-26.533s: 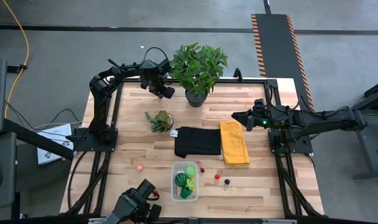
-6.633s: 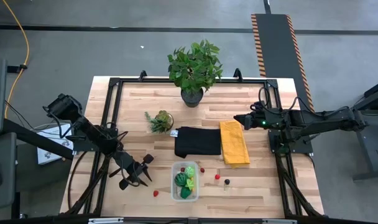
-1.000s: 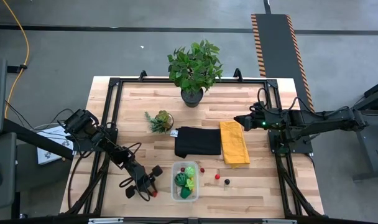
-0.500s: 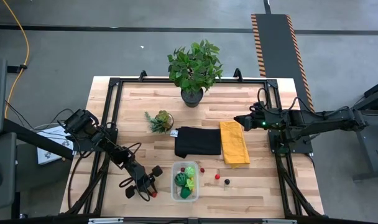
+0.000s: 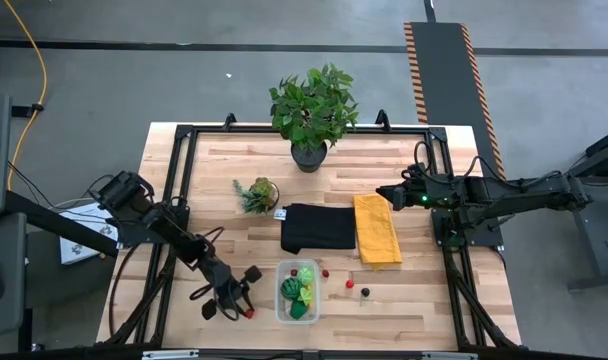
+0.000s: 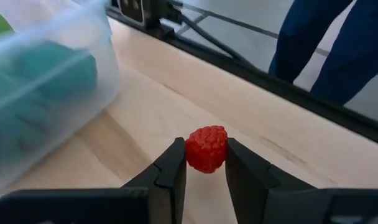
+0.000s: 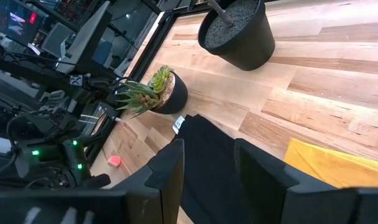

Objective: Pick and placing Produce into tupperware
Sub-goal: Put the raspberry into the bin

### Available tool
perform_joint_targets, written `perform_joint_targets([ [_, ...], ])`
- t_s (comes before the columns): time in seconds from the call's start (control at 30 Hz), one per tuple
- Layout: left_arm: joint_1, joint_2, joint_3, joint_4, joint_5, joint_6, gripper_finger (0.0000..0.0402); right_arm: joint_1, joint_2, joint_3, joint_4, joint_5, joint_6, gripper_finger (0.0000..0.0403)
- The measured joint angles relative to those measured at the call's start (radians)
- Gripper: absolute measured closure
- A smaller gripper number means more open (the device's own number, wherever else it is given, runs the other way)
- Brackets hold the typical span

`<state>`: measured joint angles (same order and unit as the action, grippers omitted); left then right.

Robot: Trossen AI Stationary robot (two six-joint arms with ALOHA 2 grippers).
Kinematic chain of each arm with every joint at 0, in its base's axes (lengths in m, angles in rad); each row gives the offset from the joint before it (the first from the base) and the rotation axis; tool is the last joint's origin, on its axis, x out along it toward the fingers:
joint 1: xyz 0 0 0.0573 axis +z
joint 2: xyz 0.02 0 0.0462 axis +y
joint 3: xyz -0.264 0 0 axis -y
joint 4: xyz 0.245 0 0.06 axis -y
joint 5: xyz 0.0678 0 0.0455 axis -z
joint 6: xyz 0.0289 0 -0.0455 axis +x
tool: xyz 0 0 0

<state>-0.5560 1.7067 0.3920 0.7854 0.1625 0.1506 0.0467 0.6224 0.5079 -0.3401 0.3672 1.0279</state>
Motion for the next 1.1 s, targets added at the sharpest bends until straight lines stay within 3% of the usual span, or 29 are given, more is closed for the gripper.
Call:
perform_joint_targets([
  [0.5, 0.000, -0.209, 0.000, -0.222, -0.114, -0.007, 0.0317, 0.000, 0.000, 0.000, 0.001, -0.008, 0.002, 0.0269],
  [1.1, 0.000, -0.548, 0.000, -0.632, -0.277, -0.104, 0.0317, 0.000, 0.000, 0.000, 0.013, -0.016, 0.004, 0.0269],
])
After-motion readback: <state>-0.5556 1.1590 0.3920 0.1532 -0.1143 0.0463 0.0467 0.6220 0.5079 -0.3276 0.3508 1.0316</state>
